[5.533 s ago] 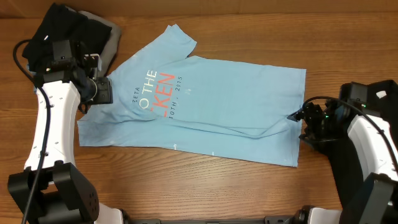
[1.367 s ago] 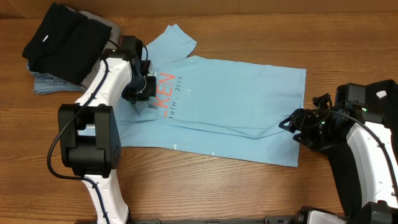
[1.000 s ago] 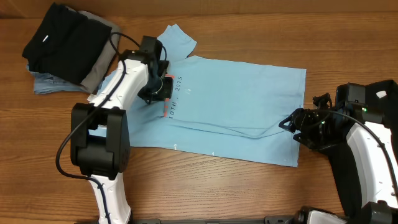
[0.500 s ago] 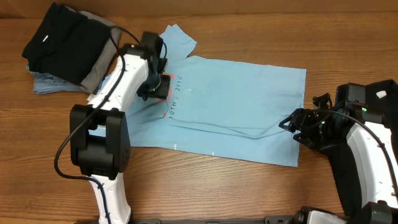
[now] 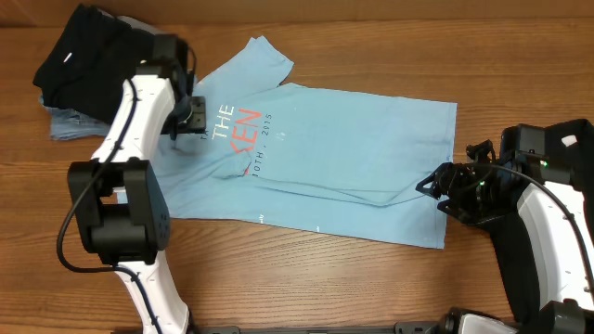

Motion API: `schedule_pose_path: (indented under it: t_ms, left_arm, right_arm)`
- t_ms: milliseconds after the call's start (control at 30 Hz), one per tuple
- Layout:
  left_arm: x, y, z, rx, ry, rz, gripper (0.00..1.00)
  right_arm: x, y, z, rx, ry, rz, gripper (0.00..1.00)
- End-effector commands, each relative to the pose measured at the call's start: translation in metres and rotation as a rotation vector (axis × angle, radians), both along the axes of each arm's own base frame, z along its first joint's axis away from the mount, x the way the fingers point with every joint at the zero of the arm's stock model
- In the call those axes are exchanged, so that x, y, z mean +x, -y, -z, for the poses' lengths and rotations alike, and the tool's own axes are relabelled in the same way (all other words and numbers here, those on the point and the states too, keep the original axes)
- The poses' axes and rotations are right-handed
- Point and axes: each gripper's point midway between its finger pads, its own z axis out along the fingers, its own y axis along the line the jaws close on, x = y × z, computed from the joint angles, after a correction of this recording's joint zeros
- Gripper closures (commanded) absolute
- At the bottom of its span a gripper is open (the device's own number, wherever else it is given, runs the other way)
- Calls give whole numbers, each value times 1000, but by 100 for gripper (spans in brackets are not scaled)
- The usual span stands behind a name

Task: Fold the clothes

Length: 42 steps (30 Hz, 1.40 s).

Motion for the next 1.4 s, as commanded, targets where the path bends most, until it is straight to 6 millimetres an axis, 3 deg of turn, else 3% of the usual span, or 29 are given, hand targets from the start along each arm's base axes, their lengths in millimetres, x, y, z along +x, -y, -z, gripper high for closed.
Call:
schedule_pose_path:
  t_ms: [0, 100, 167, 233, 400, 500, 567, 633, 800, 900, 1000, 1033, 1067, 1100, 1167, 1367]
  left_arm:
    - [-11, 2, 11, -10, -24, 40, 48]
    - [-15, -4, 26, 24, -26, 33, 47]
    - [-12, -5, 31, 25, -11, 33, 54]
    - [-9, -7, 34, 33, 8, 35, 62]
    - [1, -7, 33, 33, 49, 33, 66]
    - [0, -7, 37, 33, 38, 34, 66]
    - [-2, -8, 44, 35, 24, 35, 58]
    - [-2, -7, 49, 32, 18, 34, 57]
    - [1, -4, 49, 11, 25, 37, 87]
    - [4, -3, 46, 8, 34, 38, 96]
    - [3, -7, 44, 27, 31, 35, 95]
    - [2, -8, 44, 33, 27, 33, 85]
    - [2, -8, 45, 33, 23, 33, 56]
    - [1, -8, 45, 33, 22, 33, 53]
    - [1, -8, 46, 33, 21, 33, 53]
    - [-2, -8, 55, 32, 16, 33, 69]
  right_arm:
    - [7, -1, -11, -1, 42, -8, 32]
    - [7, -1, -10, -1, 42, -8, 32]
    - [6, -1, -10, -1, 40, -8, 32]
    - [6, -1, -10, 0, 38, -8, 32]
    - [6, -1, -10, 0, 38, -8, 32]
    - [6, -1, -10, 0, 38, -8, 33]
    - [6, -1, -10, 0, 38, -8, 33]
    - [6, -1, -10, 0, 38, -8, 33]
    - [6, -1, -10, 0, 38, -8, 32]
    - [6, -1, -10, -1, 39, -8, 33]
    - [6, -1, -10, -1, 39, -8, 33]
    - [6, -1, -10, -1, 39, -8, 33]
    - [6, -1, -10, 0, 38, -8, 32]
    - [6, -1, -10, 0, 38, -8, 33]
    - [6, -1, -10, -1, 39, -8, 33]
    - [6, -1, -10, -1, 39, -8, 33]
